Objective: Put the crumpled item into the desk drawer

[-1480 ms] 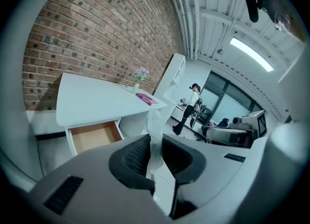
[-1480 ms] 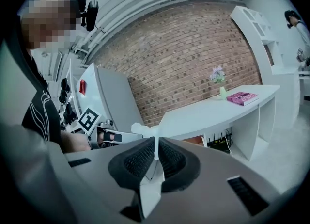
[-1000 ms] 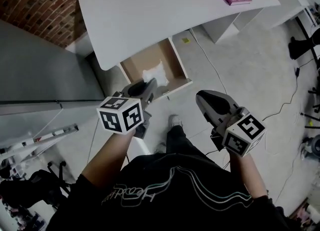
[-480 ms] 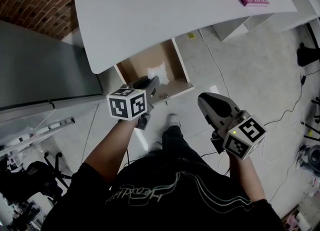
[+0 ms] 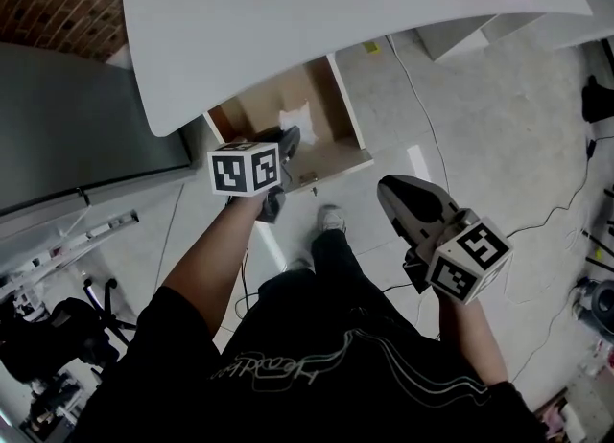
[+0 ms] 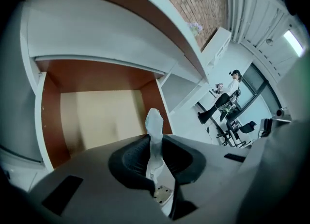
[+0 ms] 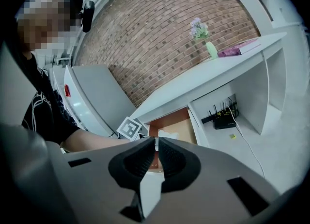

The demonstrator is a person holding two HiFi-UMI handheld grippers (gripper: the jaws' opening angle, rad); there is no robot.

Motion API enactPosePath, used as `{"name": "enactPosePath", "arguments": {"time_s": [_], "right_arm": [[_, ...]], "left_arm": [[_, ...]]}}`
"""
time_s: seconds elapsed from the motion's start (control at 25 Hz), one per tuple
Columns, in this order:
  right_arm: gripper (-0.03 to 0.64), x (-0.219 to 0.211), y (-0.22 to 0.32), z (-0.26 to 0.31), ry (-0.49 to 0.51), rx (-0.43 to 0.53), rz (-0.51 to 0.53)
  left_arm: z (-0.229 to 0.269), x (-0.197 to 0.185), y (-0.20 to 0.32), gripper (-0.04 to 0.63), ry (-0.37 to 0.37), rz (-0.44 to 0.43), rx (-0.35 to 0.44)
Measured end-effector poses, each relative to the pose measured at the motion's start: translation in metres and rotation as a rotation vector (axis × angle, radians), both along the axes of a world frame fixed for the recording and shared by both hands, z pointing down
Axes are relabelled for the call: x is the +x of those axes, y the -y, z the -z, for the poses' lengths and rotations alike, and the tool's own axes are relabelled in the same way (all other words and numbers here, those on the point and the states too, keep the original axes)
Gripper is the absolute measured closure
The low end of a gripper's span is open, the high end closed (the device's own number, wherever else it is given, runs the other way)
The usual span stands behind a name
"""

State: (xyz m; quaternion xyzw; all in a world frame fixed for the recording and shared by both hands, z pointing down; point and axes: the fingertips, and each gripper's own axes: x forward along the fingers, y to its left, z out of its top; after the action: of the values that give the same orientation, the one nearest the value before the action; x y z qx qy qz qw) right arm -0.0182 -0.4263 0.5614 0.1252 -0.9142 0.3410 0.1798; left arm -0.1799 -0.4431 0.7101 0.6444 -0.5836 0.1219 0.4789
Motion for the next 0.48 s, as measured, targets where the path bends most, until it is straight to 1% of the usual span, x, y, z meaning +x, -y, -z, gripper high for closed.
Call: {"name": "enactPosePath", "arguments": {"time_s": [0.32, 0.48], "right_arm": [[0.565, 0.004, -0.004, -0.047, -0.01, -0.072, -0.01], [0.565, 0.0, -0.01, -0.063, -0.015, -0.094, 0.004]], "left_arm": [[-0.074, -0.006, 0.006, 0.523, -0.049, 0.012, -0.088], [-0.099, -0.013, 0.009, 0.523, -0.05, 0.006, -0.11]]}}
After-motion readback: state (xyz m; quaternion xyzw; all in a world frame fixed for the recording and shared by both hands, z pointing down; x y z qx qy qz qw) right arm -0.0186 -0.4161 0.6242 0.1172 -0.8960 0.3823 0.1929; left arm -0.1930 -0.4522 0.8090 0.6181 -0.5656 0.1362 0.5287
